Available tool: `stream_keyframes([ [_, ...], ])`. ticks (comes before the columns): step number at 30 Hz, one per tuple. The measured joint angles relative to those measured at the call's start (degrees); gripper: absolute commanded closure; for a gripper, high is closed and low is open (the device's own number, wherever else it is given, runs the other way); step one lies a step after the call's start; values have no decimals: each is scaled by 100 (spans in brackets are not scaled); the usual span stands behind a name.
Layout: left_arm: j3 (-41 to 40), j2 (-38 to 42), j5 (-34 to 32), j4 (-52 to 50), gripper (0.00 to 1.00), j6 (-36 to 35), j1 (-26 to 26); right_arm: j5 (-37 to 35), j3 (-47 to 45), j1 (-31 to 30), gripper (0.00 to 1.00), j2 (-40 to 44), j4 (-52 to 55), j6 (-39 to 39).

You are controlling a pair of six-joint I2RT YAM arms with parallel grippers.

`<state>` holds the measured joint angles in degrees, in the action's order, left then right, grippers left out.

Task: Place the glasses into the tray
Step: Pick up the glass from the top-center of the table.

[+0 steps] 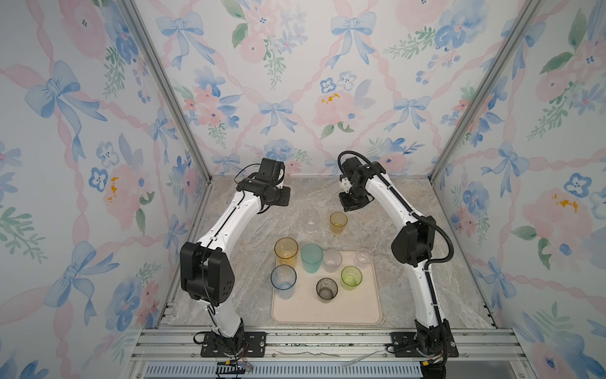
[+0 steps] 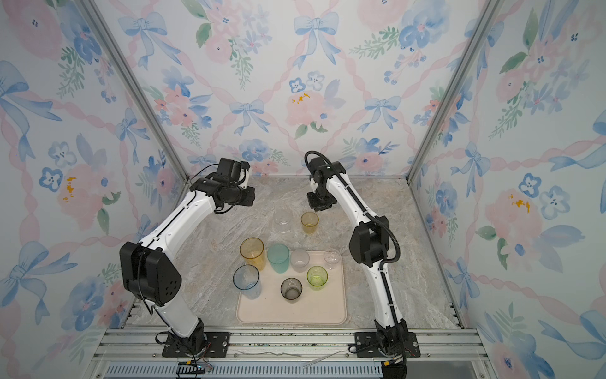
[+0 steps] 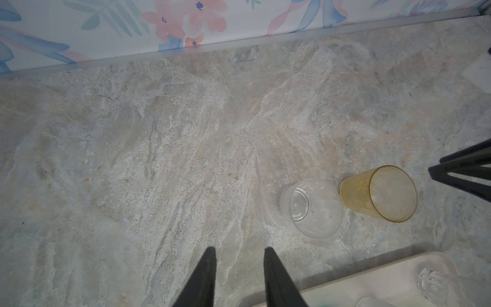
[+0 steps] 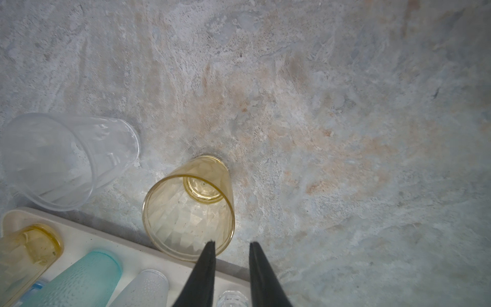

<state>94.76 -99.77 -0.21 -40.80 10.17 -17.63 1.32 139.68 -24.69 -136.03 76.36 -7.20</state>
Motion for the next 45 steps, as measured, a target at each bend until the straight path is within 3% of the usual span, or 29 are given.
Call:
stream_keyframes([
  [21, 326, -219, 0, 0, 66, -2, 2, 260, -236, 33, 75, -212, -2, 37],
  [45, 330, -258, 2, 0, 66, -7, 68, 389, -310, 33, 96, -470, -9, 11],
])
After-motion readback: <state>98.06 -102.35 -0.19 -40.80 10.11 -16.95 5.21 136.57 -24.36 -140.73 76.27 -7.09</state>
